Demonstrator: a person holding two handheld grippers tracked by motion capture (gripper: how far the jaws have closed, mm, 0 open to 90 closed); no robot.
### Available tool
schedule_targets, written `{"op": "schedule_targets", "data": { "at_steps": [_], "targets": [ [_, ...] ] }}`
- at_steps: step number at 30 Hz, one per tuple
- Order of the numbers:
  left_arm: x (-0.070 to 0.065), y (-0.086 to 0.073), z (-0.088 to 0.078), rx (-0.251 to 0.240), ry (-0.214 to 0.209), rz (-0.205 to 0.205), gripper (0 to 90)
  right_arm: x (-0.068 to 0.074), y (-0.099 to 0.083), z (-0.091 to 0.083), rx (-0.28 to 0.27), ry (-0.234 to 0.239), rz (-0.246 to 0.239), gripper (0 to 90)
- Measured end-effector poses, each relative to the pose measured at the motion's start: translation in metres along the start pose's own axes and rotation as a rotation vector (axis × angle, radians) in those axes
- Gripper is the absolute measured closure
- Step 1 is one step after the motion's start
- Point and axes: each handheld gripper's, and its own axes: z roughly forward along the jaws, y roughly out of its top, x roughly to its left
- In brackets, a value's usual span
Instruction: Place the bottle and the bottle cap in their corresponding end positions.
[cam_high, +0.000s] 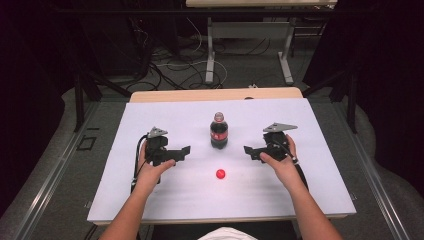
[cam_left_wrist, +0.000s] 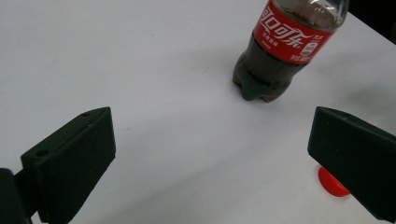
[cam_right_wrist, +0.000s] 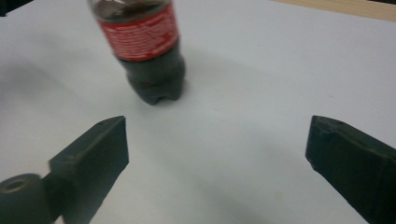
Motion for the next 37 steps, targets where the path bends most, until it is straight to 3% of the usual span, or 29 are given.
{"op": "schedule_targets", "data": {
  "at_steps": [13,18,22,31,37],
  "targets": [
    [0.022,-0.003,-0.002,0.0,0.062,-0.056,1.2,-0.053,-0.024,-0.012,0.001,-0.125,0.135,0.0],
    [0.028,-0.005,-0.001,0.008,0.074,-0.066,1.2,-0.066,-0.033,-0.011,0.013,-0.152,0.142,0.0],
    [0.031,-0.006,-0.002,-0.001,0.075,-0.083,1.2,-0.071,-0.038,-0.012,0.022,-0.167,0.165,0.0],
    [0.034,-0.007,-0.001,0.019,0.085,-0.08,1.2,-0.074,-0.041,-0.013,0.04,-0.173,0.182,0.0],
    [0.037,-0.007,0.0,0.026,0.09,-0.087,1.2,-0.077,-0.042,-0.014,0.038,-0.17,0.175,0.0]
  ]
}}
